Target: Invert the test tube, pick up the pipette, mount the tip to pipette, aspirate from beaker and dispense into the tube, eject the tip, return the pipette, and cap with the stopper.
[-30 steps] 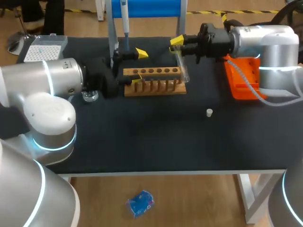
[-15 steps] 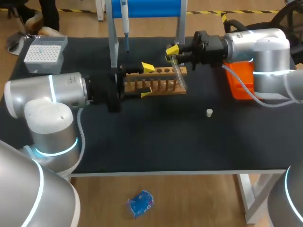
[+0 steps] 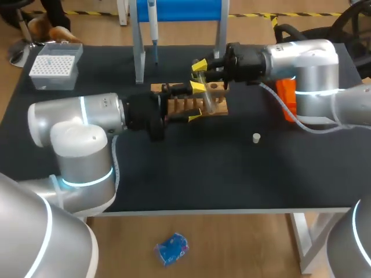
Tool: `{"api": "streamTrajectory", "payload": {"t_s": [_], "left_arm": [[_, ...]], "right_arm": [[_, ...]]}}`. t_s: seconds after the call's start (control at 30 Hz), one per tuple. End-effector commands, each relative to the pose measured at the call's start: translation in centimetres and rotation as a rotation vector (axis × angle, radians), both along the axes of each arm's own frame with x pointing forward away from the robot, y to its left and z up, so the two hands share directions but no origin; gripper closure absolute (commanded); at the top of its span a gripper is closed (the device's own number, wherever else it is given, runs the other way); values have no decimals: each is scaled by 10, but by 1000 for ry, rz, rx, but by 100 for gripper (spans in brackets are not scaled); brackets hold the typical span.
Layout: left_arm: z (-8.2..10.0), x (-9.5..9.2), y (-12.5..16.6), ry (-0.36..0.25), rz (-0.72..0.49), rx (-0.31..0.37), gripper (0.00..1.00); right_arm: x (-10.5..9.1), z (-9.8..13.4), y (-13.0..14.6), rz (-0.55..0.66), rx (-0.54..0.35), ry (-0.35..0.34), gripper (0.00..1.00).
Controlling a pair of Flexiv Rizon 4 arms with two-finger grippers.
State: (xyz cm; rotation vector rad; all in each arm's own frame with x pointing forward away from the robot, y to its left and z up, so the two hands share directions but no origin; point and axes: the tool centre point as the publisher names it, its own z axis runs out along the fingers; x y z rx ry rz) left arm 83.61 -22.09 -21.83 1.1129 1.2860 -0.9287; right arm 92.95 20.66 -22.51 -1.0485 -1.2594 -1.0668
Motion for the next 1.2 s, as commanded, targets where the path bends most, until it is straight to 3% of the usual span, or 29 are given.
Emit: {"api": "streamTrajectory", "payload": {"t_s": [0.03,0.27,0.33,0.43,0.5,0.53,0.63,0.97,1.13,1.2], "left_arm": [[-1,8,-8,9,-13,8,0],[-3,12,-10,28,-8,5,0],[-3,12,-10,31,-8,3,15],[-4,13,-11,37,-6,-1,20],[-5,14,-12,41,-3,-3,28],[-6,15,-12,44,-2,-3,38],[-7,16,-12,50,-1,-6,51],[-11,16,-13,65,0,-2,67],[-13,16,-14,63,-2,0,100],[-13,17,-14,61,-2,1,100]], "right_arm": [[5,-3,9,9,3,-1,100],[6,-6,16,4,-2,-12,100],[6,-6,17,3,-3,-15,100],[7,-6,18,-1,-3,-23,100],[7,-5,18,-2,-4,-27,100],[7,-5,18,-2,-5,-29,100],[5,-5,18,-2,-9,-33,100],[2,-5,18,1,-8,-32,100],[1,-4,17,9,-11,-27,100],[1,-4,17,12,-12,-24,100]]}}
